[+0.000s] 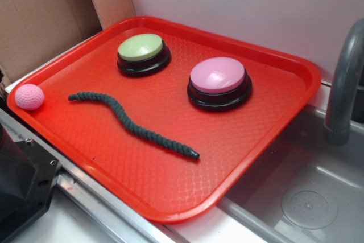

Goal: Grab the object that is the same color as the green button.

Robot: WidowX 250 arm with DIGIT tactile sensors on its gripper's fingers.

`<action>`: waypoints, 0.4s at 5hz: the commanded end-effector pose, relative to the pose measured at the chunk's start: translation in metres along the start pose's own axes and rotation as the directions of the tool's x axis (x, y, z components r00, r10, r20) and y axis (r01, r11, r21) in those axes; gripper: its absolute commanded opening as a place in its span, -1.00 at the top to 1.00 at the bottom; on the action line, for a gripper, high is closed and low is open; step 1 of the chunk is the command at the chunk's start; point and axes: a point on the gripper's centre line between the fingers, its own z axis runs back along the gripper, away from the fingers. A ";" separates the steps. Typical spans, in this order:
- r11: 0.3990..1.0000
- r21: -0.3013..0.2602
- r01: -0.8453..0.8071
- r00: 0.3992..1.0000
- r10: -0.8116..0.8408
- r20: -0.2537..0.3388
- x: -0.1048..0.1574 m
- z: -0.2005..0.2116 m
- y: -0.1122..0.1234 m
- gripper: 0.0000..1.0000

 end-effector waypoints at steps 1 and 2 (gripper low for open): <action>1.000 0.000 0.000 1.000 0.000 0.000 0.000 0.000 0.000 -1.00; 0.985 -0.052 -0.163 0.984 0.166 0.060 -0.002 -0.002 0.010 -1.00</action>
